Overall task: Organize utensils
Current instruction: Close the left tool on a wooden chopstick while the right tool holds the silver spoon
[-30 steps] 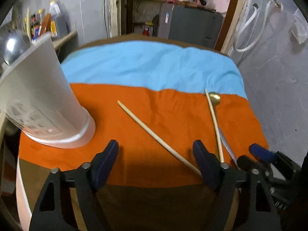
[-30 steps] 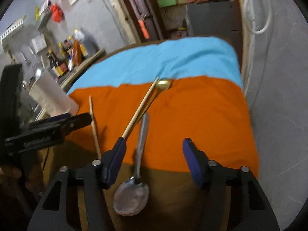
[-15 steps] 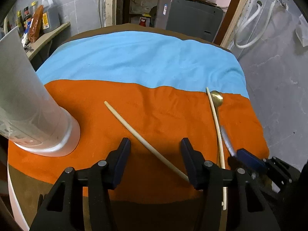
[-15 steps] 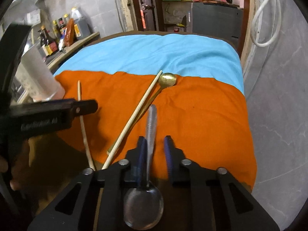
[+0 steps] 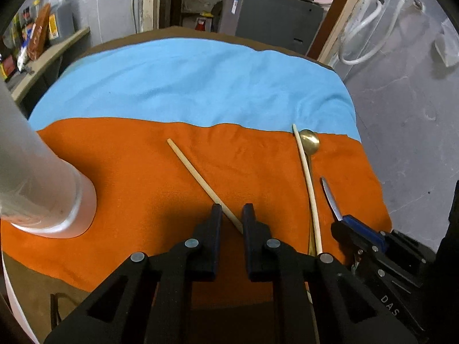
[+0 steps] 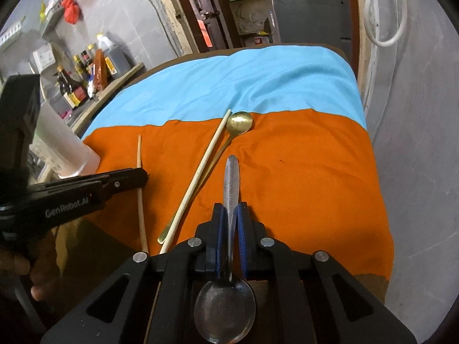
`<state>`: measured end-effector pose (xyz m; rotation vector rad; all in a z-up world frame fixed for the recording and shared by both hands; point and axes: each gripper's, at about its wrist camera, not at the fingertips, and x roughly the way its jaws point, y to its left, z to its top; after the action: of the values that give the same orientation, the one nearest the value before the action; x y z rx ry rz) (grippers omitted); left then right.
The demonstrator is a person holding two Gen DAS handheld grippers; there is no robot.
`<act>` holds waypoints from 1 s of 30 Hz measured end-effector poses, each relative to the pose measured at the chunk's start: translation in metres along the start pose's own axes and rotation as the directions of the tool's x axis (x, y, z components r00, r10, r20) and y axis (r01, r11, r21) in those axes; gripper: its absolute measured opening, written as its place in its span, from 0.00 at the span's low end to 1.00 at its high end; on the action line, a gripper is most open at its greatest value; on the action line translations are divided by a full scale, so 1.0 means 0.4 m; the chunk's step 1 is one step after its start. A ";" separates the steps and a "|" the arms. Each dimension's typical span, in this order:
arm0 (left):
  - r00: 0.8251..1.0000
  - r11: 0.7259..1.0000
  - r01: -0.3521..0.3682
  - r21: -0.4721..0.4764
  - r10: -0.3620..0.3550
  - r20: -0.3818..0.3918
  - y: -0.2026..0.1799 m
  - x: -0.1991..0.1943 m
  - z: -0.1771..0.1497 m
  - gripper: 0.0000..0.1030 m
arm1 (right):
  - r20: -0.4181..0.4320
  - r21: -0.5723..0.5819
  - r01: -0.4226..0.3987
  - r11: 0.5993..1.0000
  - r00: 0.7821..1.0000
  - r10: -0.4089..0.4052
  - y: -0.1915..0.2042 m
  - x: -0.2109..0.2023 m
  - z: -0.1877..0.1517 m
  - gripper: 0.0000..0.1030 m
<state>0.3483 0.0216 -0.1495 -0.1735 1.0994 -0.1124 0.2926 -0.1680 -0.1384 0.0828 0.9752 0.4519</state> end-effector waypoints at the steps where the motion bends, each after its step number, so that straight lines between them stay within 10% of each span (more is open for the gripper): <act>1: 1.000 1.000 0.011 -0.005 -0.011 -0.019 0.004 0.004 0.007 0.14 | -0.004 0.011 -0.009 1.000 1.000 0.009 -0.004 -0.001 0.001 0.07; 16: 0.996 0.997 0.039 -0.067 -0.044 -0.079 0.017 0.007 0.049 0.11 | -0.080 -0.018 0.095 0.995 0.992 -0.096 0.036 0.034 0.048 0.08; 30: 0.989 0.988 0.131 -0.083 -0.136 -0.065 0.049 -0.111 -0.065 0.02 | 0.098 0.112 -0.133 0.985 0.988 0.122 -0.005 -0.063 -0.038 0.07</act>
<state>0.3054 0.0463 -0.1260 -0.3161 1.1626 -0.1967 0.2690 -0.1821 -0.1280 0.2716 0.9101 0.5041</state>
